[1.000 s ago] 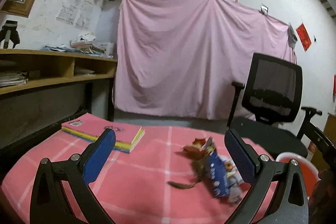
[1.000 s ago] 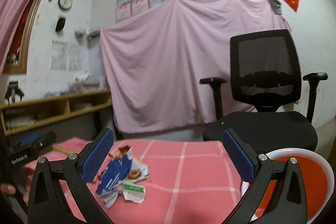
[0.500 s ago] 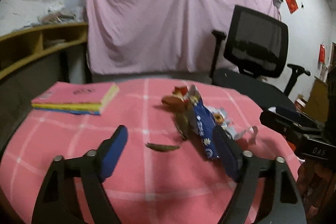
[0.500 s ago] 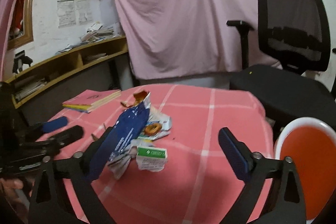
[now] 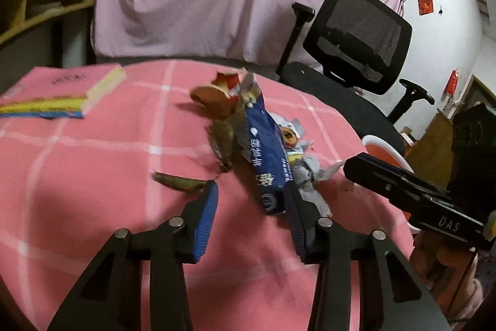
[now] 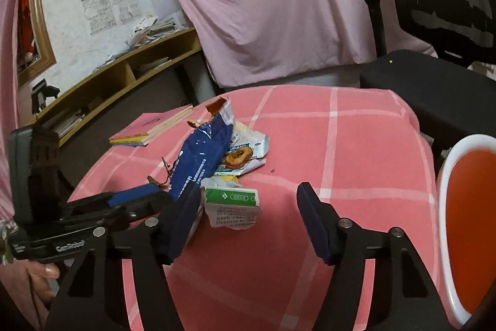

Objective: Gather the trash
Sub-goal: 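Grasp the blue snack wrapper with the left tool while the right tool grasps the white paper carton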

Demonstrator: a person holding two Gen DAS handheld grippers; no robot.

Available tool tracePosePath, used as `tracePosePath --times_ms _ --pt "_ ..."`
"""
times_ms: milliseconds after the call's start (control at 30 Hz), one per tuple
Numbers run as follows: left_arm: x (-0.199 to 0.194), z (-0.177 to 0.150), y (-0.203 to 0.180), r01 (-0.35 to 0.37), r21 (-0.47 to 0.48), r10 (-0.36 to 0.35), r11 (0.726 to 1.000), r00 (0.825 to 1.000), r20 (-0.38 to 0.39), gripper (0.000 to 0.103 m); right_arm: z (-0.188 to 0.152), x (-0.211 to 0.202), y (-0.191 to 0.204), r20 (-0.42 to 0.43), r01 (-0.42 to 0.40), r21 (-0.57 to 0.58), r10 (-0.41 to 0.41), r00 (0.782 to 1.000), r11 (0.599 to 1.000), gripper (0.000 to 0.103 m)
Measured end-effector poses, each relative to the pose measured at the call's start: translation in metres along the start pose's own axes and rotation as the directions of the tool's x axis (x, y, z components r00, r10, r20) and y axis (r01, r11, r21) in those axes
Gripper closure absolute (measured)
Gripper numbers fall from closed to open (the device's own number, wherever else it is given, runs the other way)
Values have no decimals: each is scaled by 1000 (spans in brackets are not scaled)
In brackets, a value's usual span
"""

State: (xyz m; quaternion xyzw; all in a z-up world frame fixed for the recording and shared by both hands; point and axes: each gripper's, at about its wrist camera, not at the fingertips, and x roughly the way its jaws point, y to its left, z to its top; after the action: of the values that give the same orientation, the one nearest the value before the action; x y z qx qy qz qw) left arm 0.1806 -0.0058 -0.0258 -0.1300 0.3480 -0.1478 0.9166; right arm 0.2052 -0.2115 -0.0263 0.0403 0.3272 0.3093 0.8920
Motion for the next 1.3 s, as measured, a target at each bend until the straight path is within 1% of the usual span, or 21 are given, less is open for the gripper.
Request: tracePosePath --times_ms 67,133,200,233,267,300,333,367,400,433,467,633,867,933,1033,1100,1167,1200,1267,1300 --pt "8 3 1 23 -22 -24 999 999 -39 69 1 2 -3 -13 -15 6 15 1000 1000 51" --pt "9 6 1 33 -34 -34 999 998 -46 72 0 5 -4 -28 -26 18 26 999 1000 55" --pt "8 9 2 41 -38 -43 998 998 -47 79 0 6 -7 -36 -37 31 38 999 999 56" --pt "7 10 3 45 -38 -47 998 998 -49 81 0 7 -9 -40 -47 40 49 998 998 61" --pt "7 10 4 49 -39 -51 998 997 -52 86 0 8 -10 -43 -53 45 55 998 998 68" --pt "6 10 5 54 -41 -56 998 997 -54 90 -1 9 -11 -48 -57 51 59 997 997 70" --pt "5 11 6 59 -42 -61 997 997 -54 91 0 10 -12 -52 -60 54 63 997 997 71" --pt "5 11 6 62 -42 -64 997 997 -53 93 0 10 -12 -56 -69 56 72 996 996 77" --pt "4 11 6 63 -40 -65 997 997 -51 94 0 11 -12 -58 -74 58 77 995 996 80" --pt "2 11 7 63 -37 -65 997 997 -47 95 0 11 -12 -59 -75 58 79 995 995 86" --pt "2 10 6 62 -34 -63 998 997 -43 96 0 10 -12 -57 -78 58 82 995 995 89" --pt "1 9 2 50 -21 -50 999 998 -29 98 0 7 -12 -36 -89 49 90 995 995 95" --pt "-3 7 -6 25 2 -25 1000 1000 16 100 -1 0 -9 4 -66 38 65 998 997 97" --pt "-4 6 -7 20 7 -20 1000 1000 24 100 -1 -2 -9 13 -62 40 61 998 997 97" --pt "-5 5 -8 11 10 -11 1000 999 37 101 -1 0 -11 6 -69 47 68 998 997 97" --pt "-7 4 -8 2 1 -2 1000 999 50 101 -1 1 -13 5 -57 60 57 998 997 96" --pt "-10 3 -6 -13 -16 14 1000 998 62 101 -1 0 -14 1 -50 67 50 999 997 92" --pt "-11 3 -4 -17 -25 19 1000 998 67 101 0 2 -14 -6 -46 65 46 999 997 88" --pt "-14 2 1 -31 -50 34 998 996 79 101 0 3 -11 -13 -43 50 44 999 998 53" --pt "-15 1 3 -35 -63 40 997 996 86 101 1 2 -8 -7 -44 39 44 999 998 50"
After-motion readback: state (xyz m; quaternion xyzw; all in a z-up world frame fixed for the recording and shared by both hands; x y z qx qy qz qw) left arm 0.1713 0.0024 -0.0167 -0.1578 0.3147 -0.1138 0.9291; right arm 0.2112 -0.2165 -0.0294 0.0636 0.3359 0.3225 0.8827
